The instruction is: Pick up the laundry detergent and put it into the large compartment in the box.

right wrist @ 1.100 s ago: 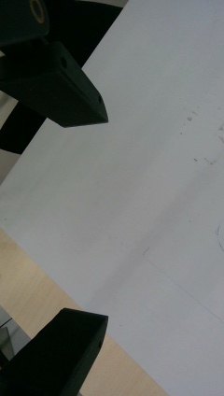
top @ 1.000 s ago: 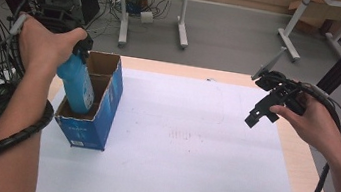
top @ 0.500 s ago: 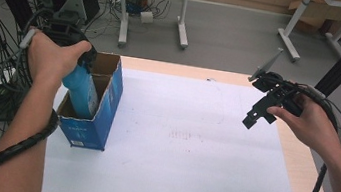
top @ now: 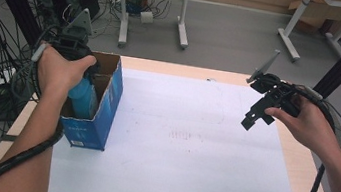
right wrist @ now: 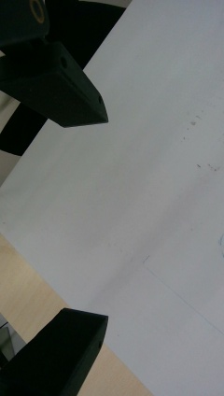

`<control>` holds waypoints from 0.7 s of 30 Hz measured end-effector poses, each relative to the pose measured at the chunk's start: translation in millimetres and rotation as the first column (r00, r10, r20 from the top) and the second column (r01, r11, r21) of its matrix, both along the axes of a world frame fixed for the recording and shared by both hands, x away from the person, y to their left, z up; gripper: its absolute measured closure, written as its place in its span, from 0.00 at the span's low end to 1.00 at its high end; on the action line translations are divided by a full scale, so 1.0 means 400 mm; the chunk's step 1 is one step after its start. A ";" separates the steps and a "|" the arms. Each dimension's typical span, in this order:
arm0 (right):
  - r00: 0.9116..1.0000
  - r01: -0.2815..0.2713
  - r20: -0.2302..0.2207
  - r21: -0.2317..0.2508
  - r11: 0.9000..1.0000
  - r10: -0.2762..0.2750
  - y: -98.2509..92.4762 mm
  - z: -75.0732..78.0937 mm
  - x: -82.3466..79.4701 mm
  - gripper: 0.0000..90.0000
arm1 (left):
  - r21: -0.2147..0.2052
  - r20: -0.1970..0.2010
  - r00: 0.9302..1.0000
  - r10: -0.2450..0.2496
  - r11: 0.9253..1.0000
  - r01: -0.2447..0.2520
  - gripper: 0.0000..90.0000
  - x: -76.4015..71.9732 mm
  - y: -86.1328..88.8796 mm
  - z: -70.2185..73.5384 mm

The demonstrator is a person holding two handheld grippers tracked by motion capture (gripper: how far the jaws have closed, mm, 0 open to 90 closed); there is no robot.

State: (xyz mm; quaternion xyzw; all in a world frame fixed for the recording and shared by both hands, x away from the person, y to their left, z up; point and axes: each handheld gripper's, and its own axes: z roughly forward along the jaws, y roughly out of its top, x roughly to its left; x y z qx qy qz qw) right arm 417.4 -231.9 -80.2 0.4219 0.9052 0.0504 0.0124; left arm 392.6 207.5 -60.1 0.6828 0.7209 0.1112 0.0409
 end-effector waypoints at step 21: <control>1.000 0.000 -0.003 -0.014 1.000 0.000 0.009 -0.007 0.003 0.05 | -0.011 -0.017 1.000 -0.006 1.000 0.005 0.43 0.019 0.005 -0.076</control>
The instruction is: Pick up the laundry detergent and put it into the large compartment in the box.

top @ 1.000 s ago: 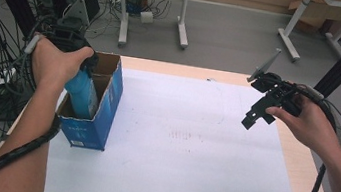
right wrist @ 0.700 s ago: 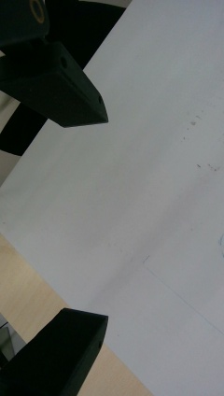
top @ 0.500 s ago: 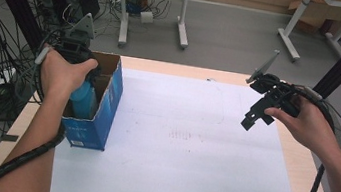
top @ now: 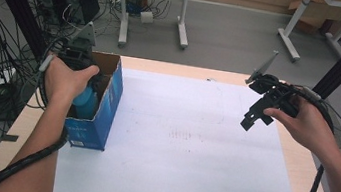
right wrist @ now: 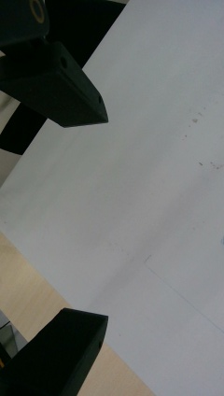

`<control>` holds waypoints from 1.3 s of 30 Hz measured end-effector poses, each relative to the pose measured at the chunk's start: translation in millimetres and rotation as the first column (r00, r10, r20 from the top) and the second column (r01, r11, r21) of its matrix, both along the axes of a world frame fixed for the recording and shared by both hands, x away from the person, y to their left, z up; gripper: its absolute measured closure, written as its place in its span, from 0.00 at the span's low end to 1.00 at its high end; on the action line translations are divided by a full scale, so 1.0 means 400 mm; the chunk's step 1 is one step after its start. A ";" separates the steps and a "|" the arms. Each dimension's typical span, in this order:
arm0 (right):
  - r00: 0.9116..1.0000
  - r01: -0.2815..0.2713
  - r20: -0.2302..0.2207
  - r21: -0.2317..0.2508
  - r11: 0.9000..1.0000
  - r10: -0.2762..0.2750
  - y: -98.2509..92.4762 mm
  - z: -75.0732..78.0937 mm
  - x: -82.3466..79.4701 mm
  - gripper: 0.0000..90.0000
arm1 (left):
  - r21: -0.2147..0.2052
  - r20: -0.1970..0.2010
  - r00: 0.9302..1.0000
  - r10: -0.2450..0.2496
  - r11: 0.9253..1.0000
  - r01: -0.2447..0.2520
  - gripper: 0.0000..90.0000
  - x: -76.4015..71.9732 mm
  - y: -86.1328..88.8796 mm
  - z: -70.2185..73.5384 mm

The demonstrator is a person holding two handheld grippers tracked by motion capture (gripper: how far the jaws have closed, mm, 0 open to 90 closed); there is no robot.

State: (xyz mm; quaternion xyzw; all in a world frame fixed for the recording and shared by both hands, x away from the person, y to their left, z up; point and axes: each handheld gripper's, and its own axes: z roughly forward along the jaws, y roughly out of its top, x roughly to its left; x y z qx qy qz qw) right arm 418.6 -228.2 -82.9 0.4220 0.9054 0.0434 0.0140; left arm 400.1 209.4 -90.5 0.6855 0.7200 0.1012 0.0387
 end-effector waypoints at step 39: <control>1.000 0.003 -0.024 -0.022 1.000 -0.004 0.019 -0.028 0.028 0.05 | 0.017 -0.044 0.999 -0.008 1.000 0.008 0.42 0.041 0.006 -0.078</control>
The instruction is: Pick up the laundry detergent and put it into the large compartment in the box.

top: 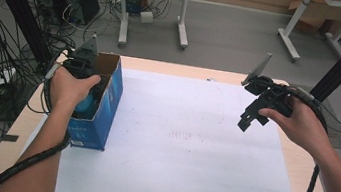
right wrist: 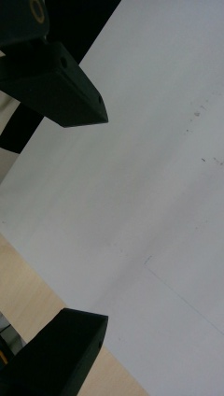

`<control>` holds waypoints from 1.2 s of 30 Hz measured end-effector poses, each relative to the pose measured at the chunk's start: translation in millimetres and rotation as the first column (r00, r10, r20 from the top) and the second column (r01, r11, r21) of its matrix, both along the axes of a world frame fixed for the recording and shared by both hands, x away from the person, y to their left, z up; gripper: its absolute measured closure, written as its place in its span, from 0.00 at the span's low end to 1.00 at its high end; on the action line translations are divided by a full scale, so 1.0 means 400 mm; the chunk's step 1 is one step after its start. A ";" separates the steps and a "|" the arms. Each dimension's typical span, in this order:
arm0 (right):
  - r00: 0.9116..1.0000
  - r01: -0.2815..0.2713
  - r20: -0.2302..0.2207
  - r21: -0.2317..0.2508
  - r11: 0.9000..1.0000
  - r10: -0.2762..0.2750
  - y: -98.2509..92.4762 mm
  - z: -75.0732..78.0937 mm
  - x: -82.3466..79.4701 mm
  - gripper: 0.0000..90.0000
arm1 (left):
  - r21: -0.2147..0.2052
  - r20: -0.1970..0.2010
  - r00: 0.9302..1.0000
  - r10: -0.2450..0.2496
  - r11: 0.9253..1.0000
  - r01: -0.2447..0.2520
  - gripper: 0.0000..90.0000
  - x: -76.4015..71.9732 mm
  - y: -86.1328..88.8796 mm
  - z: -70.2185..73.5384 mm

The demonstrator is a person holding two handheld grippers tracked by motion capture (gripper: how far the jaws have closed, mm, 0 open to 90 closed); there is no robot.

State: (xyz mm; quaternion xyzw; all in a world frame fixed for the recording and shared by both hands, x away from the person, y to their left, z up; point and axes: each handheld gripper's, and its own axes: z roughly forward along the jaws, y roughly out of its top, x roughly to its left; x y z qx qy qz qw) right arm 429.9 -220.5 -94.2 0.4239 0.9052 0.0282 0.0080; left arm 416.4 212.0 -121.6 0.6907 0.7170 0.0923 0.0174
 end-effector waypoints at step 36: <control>1.000 0.008 -0.005 0.003 1.000 -0.008 0.003 0.005 -0.001 0.05 | 0.026 0.064 0.998 0.012 1.000 -0.014 0.15 -0.071 -0.021 0.126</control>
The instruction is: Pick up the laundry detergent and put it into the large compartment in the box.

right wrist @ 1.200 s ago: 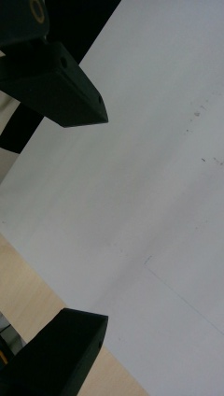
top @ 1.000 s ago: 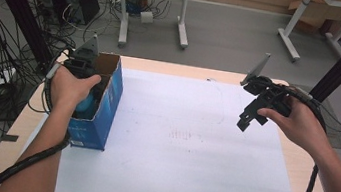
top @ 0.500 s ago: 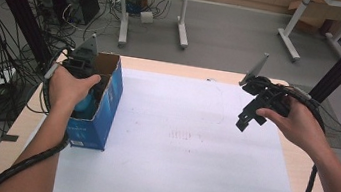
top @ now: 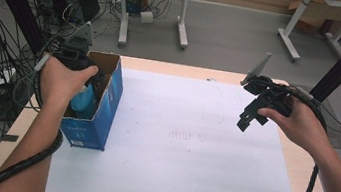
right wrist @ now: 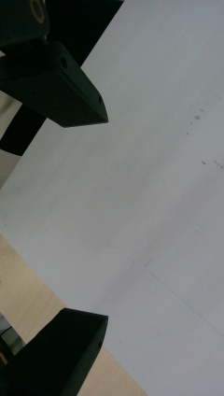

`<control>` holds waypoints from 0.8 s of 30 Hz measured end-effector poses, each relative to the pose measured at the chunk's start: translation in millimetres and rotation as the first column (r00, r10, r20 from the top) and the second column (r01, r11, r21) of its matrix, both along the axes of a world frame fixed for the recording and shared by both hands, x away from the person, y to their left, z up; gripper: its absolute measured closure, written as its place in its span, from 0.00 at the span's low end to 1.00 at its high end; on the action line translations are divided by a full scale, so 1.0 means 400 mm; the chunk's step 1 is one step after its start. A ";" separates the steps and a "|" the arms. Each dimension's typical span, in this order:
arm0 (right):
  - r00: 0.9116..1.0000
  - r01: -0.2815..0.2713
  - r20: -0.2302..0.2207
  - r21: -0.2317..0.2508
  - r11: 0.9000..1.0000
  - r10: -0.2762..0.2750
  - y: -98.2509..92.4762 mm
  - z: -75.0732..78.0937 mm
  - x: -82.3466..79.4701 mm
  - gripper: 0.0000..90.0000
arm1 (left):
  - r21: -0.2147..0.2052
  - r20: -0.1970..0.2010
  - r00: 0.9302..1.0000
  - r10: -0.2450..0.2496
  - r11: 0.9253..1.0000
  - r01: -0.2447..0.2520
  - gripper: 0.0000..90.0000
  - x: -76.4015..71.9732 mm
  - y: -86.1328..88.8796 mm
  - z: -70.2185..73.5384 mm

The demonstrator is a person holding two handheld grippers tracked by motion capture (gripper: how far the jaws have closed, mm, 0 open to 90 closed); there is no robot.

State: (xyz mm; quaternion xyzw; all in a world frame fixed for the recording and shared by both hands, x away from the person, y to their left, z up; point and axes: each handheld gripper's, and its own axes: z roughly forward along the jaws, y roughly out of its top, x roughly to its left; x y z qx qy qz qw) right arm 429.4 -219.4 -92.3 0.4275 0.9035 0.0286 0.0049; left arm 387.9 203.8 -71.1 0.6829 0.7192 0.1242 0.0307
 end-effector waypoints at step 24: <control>1.000 0.010 0.019 0.032 0.999 -0.010 -0.046 0.027 -0.023 0.05 | -0.005 0.120 0.986 -0.117 0.993 0.119 0.11 -0.036 -0.184 0.112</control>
